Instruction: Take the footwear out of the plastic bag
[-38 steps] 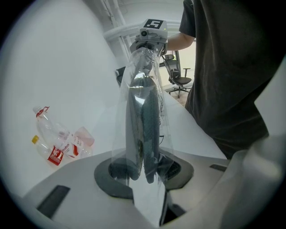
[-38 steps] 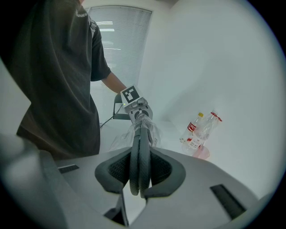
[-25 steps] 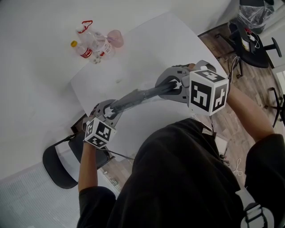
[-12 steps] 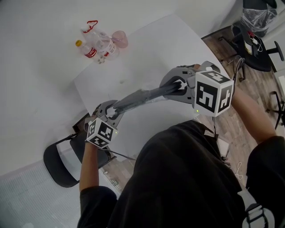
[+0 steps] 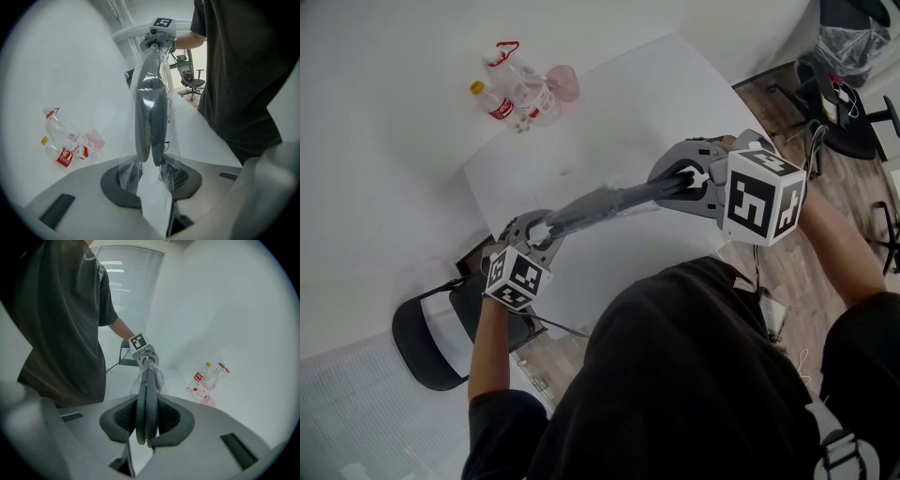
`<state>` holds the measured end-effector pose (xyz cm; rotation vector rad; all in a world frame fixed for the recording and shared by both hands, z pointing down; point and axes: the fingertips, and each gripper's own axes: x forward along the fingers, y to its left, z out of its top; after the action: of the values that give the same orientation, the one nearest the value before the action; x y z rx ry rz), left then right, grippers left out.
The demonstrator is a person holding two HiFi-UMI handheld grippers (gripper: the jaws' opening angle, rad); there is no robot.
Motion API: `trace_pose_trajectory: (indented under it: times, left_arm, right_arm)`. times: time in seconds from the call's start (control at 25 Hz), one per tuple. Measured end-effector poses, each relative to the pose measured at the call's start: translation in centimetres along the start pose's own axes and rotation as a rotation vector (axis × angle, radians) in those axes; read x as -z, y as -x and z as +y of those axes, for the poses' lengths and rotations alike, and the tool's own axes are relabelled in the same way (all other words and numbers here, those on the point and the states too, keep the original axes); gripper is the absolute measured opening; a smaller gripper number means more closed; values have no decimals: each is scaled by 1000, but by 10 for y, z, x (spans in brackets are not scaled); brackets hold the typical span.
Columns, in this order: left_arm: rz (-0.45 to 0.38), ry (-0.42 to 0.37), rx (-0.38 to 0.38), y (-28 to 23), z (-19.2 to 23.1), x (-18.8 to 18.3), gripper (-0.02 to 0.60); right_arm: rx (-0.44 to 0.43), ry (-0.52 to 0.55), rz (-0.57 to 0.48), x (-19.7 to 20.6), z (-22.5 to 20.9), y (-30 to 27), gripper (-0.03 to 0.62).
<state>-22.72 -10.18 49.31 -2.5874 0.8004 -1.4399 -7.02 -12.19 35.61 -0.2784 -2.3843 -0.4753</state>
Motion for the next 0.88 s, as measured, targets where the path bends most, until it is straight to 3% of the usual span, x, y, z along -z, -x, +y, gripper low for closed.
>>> trace_pose_trajectory:
  times: [0.28, 0.4, 0.88]
  left_arm:
    - [10, 9, -9, 3, 3, 0, 117]
    - [29, 4, -35, 6, 7, 3, 58]
    - [18, 34, -44, 4, 8, 12, 28]
  right_arm:
    - [-3, 7, 0, -2, -4, 8, 75]
    - [4, -4, -8, -1, -8, 17, 75]
    - [17, 3, -5, -1, -9, 18, 75]
